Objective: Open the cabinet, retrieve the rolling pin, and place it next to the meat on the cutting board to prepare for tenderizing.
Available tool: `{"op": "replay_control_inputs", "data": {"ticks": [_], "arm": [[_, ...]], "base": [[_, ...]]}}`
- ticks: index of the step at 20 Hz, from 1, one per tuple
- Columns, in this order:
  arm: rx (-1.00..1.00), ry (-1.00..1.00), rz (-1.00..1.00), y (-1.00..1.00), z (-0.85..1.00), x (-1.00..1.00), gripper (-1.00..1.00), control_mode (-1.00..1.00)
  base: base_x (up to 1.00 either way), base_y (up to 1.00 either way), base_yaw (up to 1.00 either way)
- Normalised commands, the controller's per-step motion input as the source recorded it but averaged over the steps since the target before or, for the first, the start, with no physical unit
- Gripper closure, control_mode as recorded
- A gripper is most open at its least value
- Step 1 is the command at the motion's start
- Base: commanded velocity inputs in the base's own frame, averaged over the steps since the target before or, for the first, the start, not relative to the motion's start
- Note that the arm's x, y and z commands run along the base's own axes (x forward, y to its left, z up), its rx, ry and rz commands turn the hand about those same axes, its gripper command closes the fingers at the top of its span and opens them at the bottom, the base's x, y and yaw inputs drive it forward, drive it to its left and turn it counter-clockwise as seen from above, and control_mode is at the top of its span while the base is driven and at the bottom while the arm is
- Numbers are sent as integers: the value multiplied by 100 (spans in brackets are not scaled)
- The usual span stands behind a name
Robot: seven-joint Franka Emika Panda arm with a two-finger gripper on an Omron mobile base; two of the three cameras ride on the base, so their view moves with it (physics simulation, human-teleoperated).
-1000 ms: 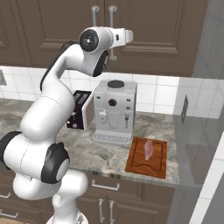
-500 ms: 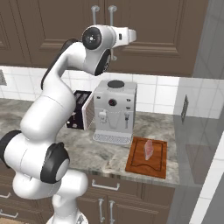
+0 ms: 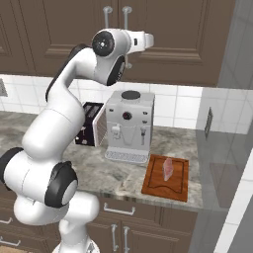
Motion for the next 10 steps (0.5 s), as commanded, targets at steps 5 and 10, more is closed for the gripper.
{"op": "replay_control_inputs", "data": {"ticks": [5,10], "arm": [[0,0,-3,2,0,1,100,-100],[0,0,-12,8,0,6,100,-100]], "base": [[0,0,0],[0,0,0]]}}
